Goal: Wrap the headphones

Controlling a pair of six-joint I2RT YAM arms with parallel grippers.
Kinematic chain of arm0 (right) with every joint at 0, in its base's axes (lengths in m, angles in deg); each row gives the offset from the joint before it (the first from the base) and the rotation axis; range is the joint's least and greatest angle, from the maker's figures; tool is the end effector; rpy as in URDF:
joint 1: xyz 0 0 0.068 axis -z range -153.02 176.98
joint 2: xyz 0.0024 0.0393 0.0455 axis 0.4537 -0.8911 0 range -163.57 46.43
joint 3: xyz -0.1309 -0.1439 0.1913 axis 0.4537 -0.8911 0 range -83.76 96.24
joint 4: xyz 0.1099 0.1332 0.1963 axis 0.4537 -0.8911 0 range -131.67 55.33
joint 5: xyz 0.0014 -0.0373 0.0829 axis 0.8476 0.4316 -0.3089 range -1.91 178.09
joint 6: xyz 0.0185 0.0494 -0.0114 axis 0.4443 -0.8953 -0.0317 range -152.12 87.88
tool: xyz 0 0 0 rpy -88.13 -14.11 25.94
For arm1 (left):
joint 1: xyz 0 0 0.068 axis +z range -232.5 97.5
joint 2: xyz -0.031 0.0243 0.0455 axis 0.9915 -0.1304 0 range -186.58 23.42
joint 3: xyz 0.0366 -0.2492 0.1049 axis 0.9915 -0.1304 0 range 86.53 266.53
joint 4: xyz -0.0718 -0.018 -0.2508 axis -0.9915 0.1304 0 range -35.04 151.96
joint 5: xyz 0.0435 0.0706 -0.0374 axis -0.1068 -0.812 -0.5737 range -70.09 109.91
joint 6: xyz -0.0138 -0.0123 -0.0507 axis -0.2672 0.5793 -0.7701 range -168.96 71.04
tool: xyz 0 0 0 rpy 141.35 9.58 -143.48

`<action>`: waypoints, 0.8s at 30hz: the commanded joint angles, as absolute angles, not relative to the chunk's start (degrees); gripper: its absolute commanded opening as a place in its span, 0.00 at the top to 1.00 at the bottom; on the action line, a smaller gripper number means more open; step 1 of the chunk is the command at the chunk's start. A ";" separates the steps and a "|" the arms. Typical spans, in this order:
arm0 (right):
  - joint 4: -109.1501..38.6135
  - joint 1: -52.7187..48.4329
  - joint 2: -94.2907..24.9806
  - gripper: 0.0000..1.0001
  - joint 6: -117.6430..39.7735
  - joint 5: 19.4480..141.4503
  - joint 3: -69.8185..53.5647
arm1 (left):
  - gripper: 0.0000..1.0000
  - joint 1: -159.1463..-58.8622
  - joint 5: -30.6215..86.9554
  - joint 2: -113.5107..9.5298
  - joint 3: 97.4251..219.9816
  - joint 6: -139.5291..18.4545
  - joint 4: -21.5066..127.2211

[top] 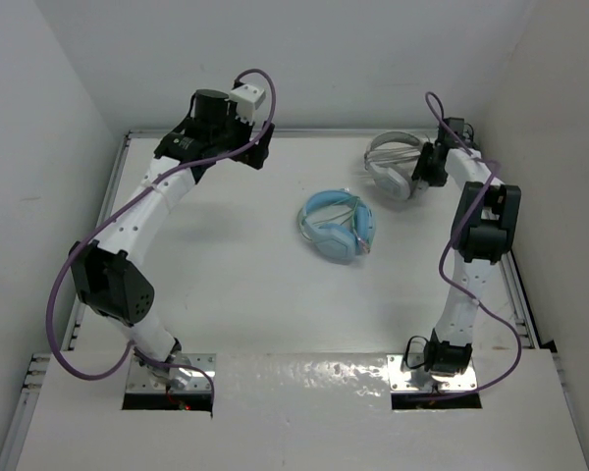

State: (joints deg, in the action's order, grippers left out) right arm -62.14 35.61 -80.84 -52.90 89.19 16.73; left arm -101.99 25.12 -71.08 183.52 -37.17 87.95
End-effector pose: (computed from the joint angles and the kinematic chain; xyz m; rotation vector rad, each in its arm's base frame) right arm 0.4841 -0.0741 0.1778 0.6468 2.4338 0.0620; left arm 0.3546 -0.1289 0.3917 0.6200 2.0122 -0.1764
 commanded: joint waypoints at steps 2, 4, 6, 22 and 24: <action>-57.79 37.44 -76.71 1.00 -57.25 94.50 13.80 | 0.00 -101.49 26.06 -70.80 183.57 -36.48 85.99; -57.26 37.62 -76.27 1.00 -58.05 97.57 12.57 | 0.00 -101.49 26.23 -70.89 183.30 -36.48 85.90; -57.17 37.62 -75.66 1.00 -58.48 99.51 11.87 | 0.00 -101.40 26.23 -70.89 183.13 -36.39 85.90; -52.69 38.41 -73.55 1.00 -57.26 98.73 7.56 | 0.00 -101.23 27.20 -72.12 184.00 -36.39 86.07; -52.60 38.41 -73.46 1.00 -57.78 99.86 7.73 | 0.00 -101.14 27.29 -72.65 184.53 -36.39 86.34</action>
State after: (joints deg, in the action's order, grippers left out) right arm -56.98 38.12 -78.50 -57.38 100.45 7.31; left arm -101.88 26.23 -71.67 183.07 -36.97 87.74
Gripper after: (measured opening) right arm 0.435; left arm 0.996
